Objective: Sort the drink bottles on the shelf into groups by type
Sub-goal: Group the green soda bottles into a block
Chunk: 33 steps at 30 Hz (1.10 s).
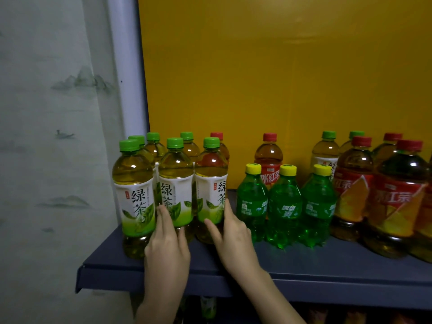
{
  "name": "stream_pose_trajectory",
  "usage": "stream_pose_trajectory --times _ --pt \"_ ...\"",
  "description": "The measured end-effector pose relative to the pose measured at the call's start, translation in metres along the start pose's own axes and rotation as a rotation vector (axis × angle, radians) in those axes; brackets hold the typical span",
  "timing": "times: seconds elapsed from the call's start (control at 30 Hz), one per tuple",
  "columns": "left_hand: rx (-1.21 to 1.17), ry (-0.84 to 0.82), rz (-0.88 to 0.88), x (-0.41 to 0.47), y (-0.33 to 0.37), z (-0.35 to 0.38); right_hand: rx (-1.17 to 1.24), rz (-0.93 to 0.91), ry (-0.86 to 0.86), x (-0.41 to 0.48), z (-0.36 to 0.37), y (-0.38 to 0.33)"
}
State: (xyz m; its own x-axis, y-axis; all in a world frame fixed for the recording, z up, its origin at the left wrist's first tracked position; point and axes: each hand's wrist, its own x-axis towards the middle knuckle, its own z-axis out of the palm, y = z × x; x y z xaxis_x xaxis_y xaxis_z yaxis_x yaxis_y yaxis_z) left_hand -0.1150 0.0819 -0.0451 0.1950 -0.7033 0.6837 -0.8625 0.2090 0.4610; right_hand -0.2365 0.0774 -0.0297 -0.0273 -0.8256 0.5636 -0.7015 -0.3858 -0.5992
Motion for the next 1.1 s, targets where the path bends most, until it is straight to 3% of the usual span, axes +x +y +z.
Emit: stream_pose_trajectory --times 0.17,0.27,0.37,0.47,0.77,1.1 --pt "-0.045 0.083 0.012 -0.016 0.017 -0.005 0.082 -0.072 -0.01 -0.02 -0.036 0.004" --pt "-0.141 0.112 0.101 -0.023 0.039 -0.004 0.103 -0.085 0.14 -0.03 -0.067 0.019" --pt "-0.289 0.03 0.167 -0.023 0.064 0.009 0.056 -0.093 0.321 -0.031 -0.095 0.035" --pt "-0.381 -0.056 0.204 -0.019 0.088 0.024 0.004 -0.069 0.389 -0.025 -0.109 0.047" --pt "-0.619 -0.285 0.06 0.014 0.102 0.053 -0.153 -0.067 0.224 -0.006 -0.1 0.047" --pt "-0.735 -0.271 0.085 0.003 0.088 0.049 -0.097 0.097 0.246 -0.016 -0.094 0.051"
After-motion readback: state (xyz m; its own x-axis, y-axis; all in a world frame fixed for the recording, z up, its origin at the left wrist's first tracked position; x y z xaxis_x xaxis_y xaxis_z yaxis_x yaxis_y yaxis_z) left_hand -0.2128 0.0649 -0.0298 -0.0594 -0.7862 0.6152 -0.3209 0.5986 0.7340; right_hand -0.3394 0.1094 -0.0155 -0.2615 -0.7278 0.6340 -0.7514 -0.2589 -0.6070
